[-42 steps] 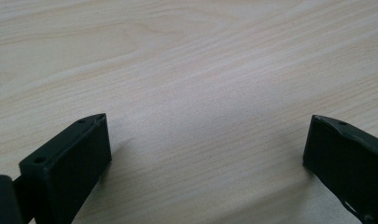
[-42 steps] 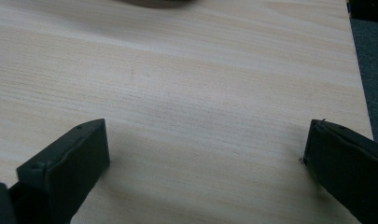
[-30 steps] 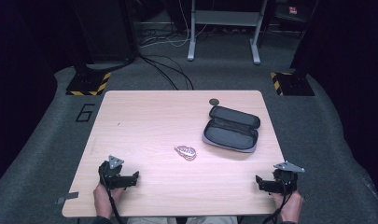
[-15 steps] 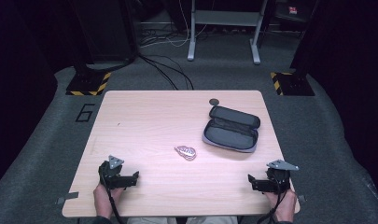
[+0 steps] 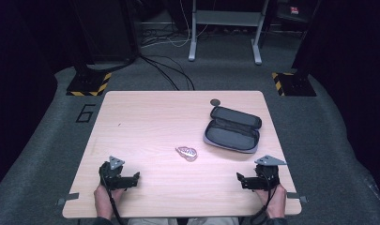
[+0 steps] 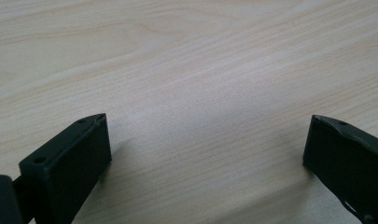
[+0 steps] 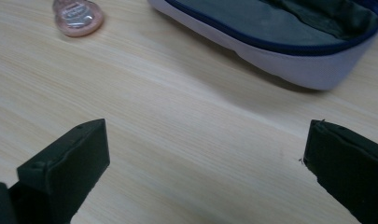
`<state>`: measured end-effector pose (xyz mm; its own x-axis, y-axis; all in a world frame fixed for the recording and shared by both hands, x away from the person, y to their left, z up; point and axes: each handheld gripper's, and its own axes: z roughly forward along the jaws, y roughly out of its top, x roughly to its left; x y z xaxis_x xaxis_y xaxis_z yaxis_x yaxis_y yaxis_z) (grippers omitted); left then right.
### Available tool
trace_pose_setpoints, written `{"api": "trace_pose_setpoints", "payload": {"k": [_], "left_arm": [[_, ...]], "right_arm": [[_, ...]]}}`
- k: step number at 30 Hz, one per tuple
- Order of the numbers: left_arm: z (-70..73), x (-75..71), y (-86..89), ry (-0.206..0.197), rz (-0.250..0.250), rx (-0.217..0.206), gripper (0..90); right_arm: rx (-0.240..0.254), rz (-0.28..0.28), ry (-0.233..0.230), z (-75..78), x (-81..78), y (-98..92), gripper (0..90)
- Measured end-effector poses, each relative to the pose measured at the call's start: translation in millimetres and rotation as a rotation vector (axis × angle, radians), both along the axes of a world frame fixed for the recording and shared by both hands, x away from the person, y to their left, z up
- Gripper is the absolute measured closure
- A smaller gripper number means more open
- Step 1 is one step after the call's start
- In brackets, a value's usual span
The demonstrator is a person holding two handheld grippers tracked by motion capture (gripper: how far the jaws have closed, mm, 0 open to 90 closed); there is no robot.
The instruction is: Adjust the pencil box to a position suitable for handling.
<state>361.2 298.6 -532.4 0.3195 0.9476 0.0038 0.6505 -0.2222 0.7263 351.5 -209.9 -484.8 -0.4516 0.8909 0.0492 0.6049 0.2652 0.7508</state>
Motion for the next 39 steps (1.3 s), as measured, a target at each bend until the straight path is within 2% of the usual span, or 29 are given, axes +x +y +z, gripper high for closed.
{"api": "trace_pose_setpoints", "payload": {"k": [2,6,8,12,14,17,19,24,29,31,39], "left_arm": [[0.0,0.0,0.0,0.0,0.0,0.0,0.7],[0.0,0.0,0.0,0.0,0.0,-0.001,0.7],[0.0,0.0,0.1,0.0,-0.001,0.0,0.7],[0.0,0.0,0.0,0.0,0.0,-0.001,0.7],[0.0,0.0,0.0,0.0,0.0,0.0,0.7],[0.0,0.0,0.0,0.0,0.0,-0.001,0.7],[0.0,0.0,0.0,0.0,0.0,-0.001,0.7],[0.0,0.0,0.0,0.0,0.0,0.0,0.7],[0.0,0.0,0.0,0.0,-0.001,-0.001,0.8],[0.4,-0.1,0.3,0.005,-0.003,0.0,0.8],[0.4,-0.1,0.3,0.005,-0.004,0.0,0.8]], "right_arm": [[0.002,0.027,-0.007,1.3,2.6,7.6,0.0],[0.005,0.078,0.002,3.1,8.3,25.6,0.0],[0.001,0.085,0.003,3.2,9.4,28.1,0.0],[-0.008,0.144,0.016,4.2,16.5,45.6,0.0],[-0.006,0.15,0.021,4.6,17.7,49.2,0.0],[-0.011,0.197,0.014,6.5,23.7,64.1,0.0],[-0.006,0.199,0.018,6.5,24.4,67.3,0.0],[-0.017,0.275,0.019,6.6,35.8,91.0,0.0],[-0.027,0.317,0.024,8.0,41.9,106.3,0.0],[-0.031,0.348,0.023,7.1,48.6,118.3,0.0],[-0.045,0.403,0.022,5.3,65.2,142.2,0.1]]}}
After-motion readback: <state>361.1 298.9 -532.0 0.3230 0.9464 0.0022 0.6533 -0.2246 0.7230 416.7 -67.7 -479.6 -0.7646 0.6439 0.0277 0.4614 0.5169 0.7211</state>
